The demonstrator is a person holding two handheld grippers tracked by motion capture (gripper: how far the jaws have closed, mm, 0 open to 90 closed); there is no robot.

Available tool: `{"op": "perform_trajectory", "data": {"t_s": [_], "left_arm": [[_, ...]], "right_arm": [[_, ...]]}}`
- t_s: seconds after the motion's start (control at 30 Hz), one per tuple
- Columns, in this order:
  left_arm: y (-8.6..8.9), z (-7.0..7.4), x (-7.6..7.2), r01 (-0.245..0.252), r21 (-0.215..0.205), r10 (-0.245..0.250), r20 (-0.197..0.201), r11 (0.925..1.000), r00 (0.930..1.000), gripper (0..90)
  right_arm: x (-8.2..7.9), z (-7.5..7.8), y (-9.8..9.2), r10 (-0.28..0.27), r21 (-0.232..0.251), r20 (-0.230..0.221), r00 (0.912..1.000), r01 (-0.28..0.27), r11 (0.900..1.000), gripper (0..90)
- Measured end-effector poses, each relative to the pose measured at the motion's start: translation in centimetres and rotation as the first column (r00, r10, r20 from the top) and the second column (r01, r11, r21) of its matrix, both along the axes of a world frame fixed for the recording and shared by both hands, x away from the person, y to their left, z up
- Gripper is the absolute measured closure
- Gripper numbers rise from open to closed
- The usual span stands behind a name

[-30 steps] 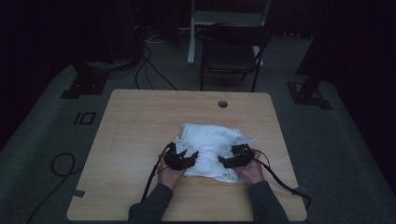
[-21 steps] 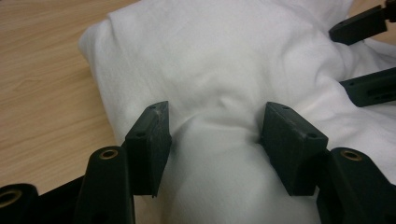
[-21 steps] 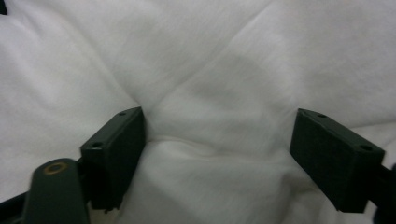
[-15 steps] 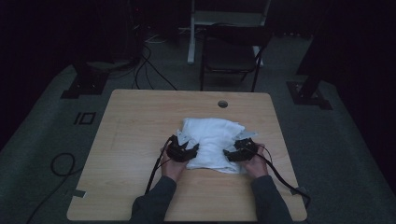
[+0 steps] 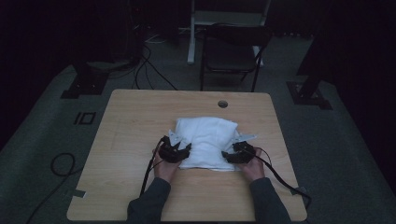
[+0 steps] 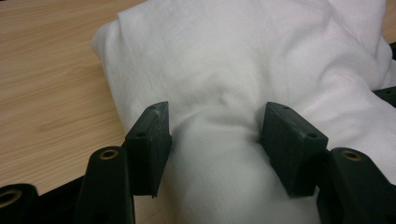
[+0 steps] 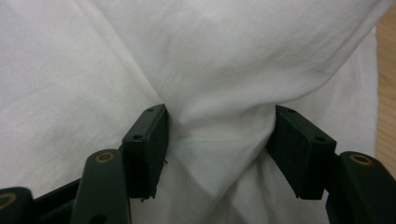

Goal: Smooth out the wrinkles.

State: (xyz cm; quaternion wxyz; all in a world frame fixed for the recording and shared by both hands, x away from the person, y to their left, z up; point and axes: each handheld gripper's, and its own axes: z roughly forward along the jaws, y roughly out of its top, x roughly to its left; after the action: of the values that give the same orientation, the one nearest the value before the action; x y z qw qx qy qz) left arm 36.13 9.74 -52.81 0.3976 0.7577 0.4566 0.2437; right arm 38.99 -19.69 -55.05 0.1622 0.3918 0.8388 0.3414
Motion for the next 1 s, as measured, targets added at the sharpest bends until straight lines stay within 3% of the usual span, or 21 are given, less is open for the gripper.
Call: {"op": "perform_trajectory", "data": {"t_s": [0.17, 0.27, 0.33, 0.37, 0.4, 0.43, 0.5, 0.53, 0.6, 0.67, 0.73, 0.83, 0.9, 1.0], "left_arm": [[2.3, -0.1, 0.5, -0.041, -0.019, 0.04, -0.005, 0.999, 0.9992, 42.0], [2.9, 0.1, 0.8, -0.035, -0.034, 0.035, -0.011, 0.9988, 0.9993, 41.2], [4.0, 1.1, 0.8, -0.019, -0.102, 0.018, -0.017, 0.9946, 0.9997, 38.8], [4.4, 1.6, 0.5, -0.02, -0.118, 0.019, -0.006, 0.9928, 0.9998, 36.9], [4.4, 1.6, 0.5, -0.02, -0.118, 0.019, -0.006, 0.9928, 0.9998, 36.4], [5.5, 2.4, -0.1, -0.025, -0.125, 0.028, 0.021, 0.9918, 0.9994, 35.5], [6.1, 2.7, -0.4, -0.028, -0.125, 0.032, 0.028, 0.9918, 0.9991, 34.8], [6.8, 2.9, -0.8, -0.039, -0.117, 0.043, 0.035, 0.9924, 0.9984, 34.8], [8.2, 3.0, -1.4, -0.062, -0.109, 0.066, 0.036, 0.9921, 0.9972, 34.6], [9.6, 2.7, -2.0, -0.088, -0.098, 0.091, 0.022, 0.9913, 0.9956, 34.6], [11.0, 2.0, -2.4, -0.114, -0.097, 0.115, -0.002, 0.9887, 0.9934, 34.3], [12.8, 1.0, -3.0, -0.155, -0.091, 0.152, -0.035, 0.9838, 0.9878, 34.2], [13.7, 0.4, -3.4, -0.178, -0.083, 0.176, -0.041, 0.9804, 0.9836, 33.8], [14.6, -0.3, -3.9, -0.203, -0.08, 0.2, -0.05, 0.9759, 0.9786, 33.7]], "right_arm": [[0.8, 0.0, 2.5, 0.019, 0.0, 0.003, 0.9998, -0.019, 1.0, 37.8], [1.0, 0.0, 3.1, 0.014, 0.003, 0.007, 0.9999, -0.014, 1.0, 37.1], [1.4, -0.1, 3.1, 0.017, 0.012, 0.002, 0.9999, -0.017, 1.0, 32.7], [1.5, 0.0, 2.8, 0.01, 0.043, -0.018, 0.9998, -0.009, 0.999, 28.9], [1.5, 0.0, 2.8, 0.01, 0.043, -0.018, 0.9998, -0.009, 0.999, 28.9], [1.2, 0.5, 1.6, -0.002, 0.132, -0.017, 0.9999, 0.004, 0.991, 25.9], [0.5, 1.5, 0.2, -0.023, 0.186, 0.008, 0.9997, 0.021, 0.982, 23.9], [0.5, 1.5, 0.2, -0.023, 0.186, 0.008, 0.9997, 0.021, 0.982, 23.9], [-0.6, 2.6, -2.0, -0.056, 0.178, 0.048, 0.9973, 0.047, 0.983, 23.5], [-0.9, 2.8, -2.7, -0.066, 0.171, 0.055, 0.9963, 0.056, 0.984, 23.5], [-1.9, 2.3, -4.9, -0.117, 0.145, 0.06, 0.9913, 0.108, 0.984, 23.4], [-2.4, 1.6, -6.1, -0.151, 0.127, 0.049, 0.9873, 0.144, 0.981, 23.1], [-2.9, 1.0, -7.5, -0.195, 0.123, 0.035, 0.9802, 0.189, 0.974, 22.8], [-3.2, 0.9, -8.1, -0.214, 0.129, 0.036, 0.9761, 0.208, 0.97, 22.8]]}}
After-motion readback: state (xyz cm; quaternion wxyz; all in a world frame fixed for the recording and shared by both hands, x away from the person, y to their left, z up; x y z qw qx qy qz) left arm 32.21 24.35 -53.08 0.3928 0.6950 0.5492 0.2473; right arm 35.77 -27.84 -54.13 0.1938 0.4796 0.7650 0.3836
